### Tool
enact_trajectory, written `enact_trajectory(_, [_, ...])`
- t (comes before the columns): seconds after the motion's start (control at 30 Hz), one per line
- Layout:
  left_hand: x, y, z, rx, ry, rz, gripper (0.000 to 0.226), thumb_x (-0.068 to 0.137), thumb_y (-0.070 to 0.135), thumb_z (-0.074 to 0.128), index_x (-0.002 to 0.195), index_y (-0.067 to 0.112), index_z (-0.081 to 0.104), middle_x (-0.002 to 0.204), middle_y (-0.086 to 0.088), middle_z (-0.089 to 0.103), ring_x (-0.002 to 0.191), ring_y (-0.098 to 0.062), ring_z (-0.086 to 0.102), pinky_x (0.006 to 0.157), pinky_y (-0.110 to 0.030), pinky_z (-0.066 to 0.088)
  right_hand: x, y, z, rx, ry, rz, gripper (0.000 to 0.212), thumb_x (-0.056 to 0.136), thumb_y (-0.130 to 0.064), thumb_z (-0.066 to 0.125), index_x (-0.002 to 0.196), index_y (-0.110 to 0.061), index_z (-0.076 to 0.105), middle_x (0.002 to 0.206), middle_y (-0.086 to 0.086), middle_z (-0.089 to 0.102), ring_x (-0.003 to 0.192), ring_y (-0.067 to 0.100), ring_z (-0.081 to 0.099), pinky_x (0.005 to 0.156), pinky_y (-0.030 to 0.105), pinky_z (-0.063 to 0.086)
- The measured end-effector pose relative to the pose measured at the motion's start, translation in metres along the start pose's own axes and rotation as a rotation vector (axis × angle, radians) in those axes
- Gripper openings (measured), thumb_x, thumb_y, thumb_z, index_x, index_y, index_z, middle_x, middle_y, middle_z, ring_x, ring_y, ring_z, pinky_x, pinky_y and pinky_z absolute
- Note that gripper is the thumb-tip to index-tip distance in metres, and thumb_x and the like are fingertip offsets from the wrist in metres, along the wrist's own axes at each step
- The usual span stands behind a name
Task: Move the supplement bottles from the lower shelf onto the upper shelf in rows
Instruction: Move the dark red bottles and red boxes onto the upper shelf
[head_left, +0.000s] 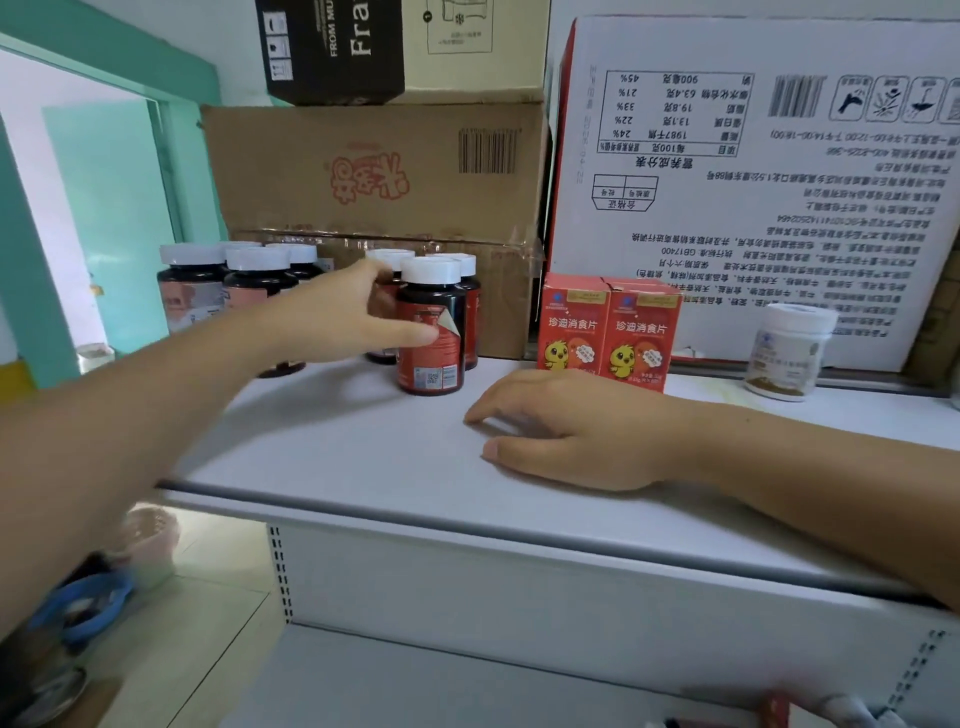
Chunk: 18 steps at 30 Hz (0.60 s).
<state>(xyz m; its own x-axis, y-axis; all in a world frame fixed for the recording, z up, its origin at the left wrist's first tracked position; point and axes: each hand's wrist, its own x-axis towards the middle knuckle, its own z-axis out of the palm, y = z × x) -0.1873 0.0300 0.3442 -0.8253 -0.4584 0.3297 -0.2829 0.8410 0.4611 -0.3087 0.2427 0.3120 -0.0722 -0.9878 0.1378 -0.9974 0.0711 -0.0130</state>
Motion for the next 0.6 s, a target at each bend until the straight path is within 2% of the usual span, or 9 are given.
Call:
enact_trajectory(0.07, [-0.014, -0.002, -0.011, 0.220, -0.121, -0.036, 0.058, 0.073, 0.066, 0.063, 0.117, 0.026, 0.062, 0.102, 0.015, 0.068, 0.095, -0.007, 0.064, 0.083, -0.026, 0.049, -0.006, 0.003, -0.009, -0.061, -0.038, 0.016, 0.046, 0.096, -0.054, 0.043, 0.136, -0.032, 0.051, 0.139, -0.014, 0.050, 0.124, 0.006, 0.047, 0.105, 0.026, 0.036])
enact_trajectory(0.13, [-0.034, -0.003, -0.017, 0.363, -0.223, -0.073, 0.060, 0.070, 0.074, 0.054, 0.112, 0.033, 0.063, 0.102, 0.014, 0.069, 0.097, -0.009, 0.064, 0.089, -0.032, 0.050, -0.019, 0.009, -0.021, -0.100, -0.091, 0.045, 0.047, 0.095, -0.055, 0.044, 0.135, -0.033, 0.051, 0.137, -0.017, 0.051, 0.122, 0.006, 0.047, 0.100, 0.023, 0.036])
enact_trajectory(0.23, [-0.061, 0.004, -0.016, 0.330, -0.302, -0.051, 0.073, 0.061, 0.083, 0.049, 0.122, 0.042, 0.055, 0.110, 0.023, 0.062, 0.103, 0.001, 0.059, 0.097, -0.032, 0.048, -0.046, 0.016, -0.034, -0.148, -0.125, 0.108, 0.047, 0.093, -0.057, 0.046, 0.134, -0.035, 0.051, 0.135, -0.017, 0.051, 0.121, 0.006, 0.047, 0.103, 0.027, 0.038])
enact_trajectory(0.33, [-0.080, 0.012, -0.014, 0.320, -0.277, 0.030, 0.085, 0.046, 0.096, 0.043, 0.114, 0.048, 0.054, 0.111, 0.025, 0.060, 0.103, 0.005, 0.058, 0.095, -0.029, 0.048, -0.082, 0.016, -0.039, -0.129, -0.106, 0.214, 0.044, 0.093, -0.053, 0.049, 0.135, -0.038, 0.049, 0.135, -0.019, 0.050, 0.113, 0.001, 0.046, 0.094, 0.020, 0.037])
enact_trajectory(0.43, [-0.098, 0.022, -0.014, 0.306, -0.245, 0.125, 0.084, 0.045, 0.099, 0.040, 0.112, 0.050, 0.053, 0.110, 0.027, 0.058, 0.102, 0.008, 0.055, 0.091, -0.026, 0.049, -0.124, 0.007, -0.042, -0.075, -0.073, 0.340, 0.046, 0.089, -0.058, 0.049, 0.131, -0.043, 0.050, 0.133, -0.022, 0.050, 0.117, 0.001, 0.050, 0.099, 0.023, 0.042])
enact_trajectory(0.47, [-0.105, 0.027, -0.013, 0.291, -0.233, 0.167, 0.081, 0.048, 0.098, 0.040, 0.112, 0.050, 0.053, 0.108, 0.028, 0.057, 0.100, 0.011, 0.054, 0.087, -0.022, 0.048, -0.137, 0.001, -0.043, -0.058, -0.055, 0.371, 0.049, 0.085, -0.063, 0.047, 0.130, -0.044, 0.050, 0.132, -0.023, 0.051, 0.117, 0.001, 0.051, 0.101, 0.026, 0.043])
enact_trajectory(0.53, [-0.122, 0.035, -0.009, 0.249, -0.199, 0.247, 0.062, 0.063, 0.083, 0.048, 0.113, 0.047, 0.054, 0.102, 0.029, 0.055, 0.093, 0.015, 0.052, 0.077, -0.013, 0.043, -0.164, -0.014, -0.042, -0.026, -0.017, 0.423, 0.053, 0.080, -0.066, 0.045, 0.127, -0.044, 0.052, 0.125, -0.024, 0.054, 0.115, 0.000, 0.054, 0.100, 0.029, 0.046])
enact_trajectory(0.6, [-0.136, 0.040, -0.006, 0.218, -0.163, 0.319, 0.057, 0.067, 0.081, 0.048, 0.110, 0.046, 0.056, 0.100, 0.027, 0.057, 0.088, 0.015, 0.054, 0.071, -0.012, 0.041, -0.190, -0.030, -0.041, 0.001, 0.016, 0.472, 0.050, 0.083, -0.061, 0.046, 0.127, -0.040, 0.054, 0.118, -0.025, 0.055, 0.110, -0.001, 0.055, 0.097, 0.027, 0.047])
